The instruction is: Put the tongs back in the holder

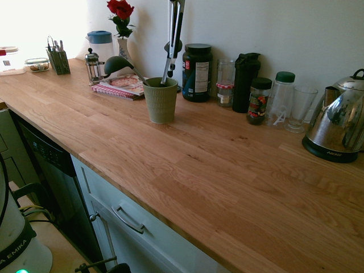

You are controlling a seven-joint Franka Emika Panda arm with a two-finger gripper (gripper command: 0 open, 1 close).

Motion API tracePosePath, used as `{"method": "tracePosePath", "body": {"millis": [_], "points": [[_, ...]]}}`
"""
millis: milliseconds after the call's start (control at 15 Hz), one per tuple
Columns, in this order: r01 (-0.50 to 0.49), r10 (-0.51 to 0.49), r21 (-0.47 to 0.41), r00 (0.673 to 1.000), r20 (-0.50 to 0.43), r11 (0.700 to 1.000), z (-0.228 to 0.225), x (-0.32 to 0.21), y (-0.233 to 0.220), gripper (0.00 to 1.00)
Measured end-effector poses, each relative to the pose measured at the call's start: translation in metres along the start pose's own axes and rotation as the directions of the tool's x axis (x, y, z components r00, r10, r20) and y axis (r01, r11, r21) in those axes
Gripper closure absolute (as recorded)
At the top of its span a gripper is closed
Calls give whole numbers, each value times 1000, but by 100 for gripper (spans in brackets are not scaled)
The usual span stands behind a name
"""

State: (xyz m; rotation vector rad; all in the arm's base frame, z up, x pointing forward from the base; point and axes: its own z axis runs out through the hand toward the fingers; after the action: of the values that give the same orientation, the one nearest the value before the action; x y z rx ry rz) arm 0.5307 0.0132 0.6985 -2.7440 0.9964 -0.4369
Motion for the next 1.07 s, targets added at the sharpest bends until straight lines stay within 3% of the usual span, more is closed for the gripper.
{"method": "tracePosePath", "body": {"millis": [400, 733, 800, 1067], "points": [[48, -47, -33, 998, 33, 998, 60, -13, -22, 100], [37, -30, -83, 996, 87, 996, 125, -19, -11, 100], [35, -26, -92, 995, 96, 995, 133, -21, -7, 0], [27, -11, -120, 992, 129, 992, 159, -28, 6, 0]]}}
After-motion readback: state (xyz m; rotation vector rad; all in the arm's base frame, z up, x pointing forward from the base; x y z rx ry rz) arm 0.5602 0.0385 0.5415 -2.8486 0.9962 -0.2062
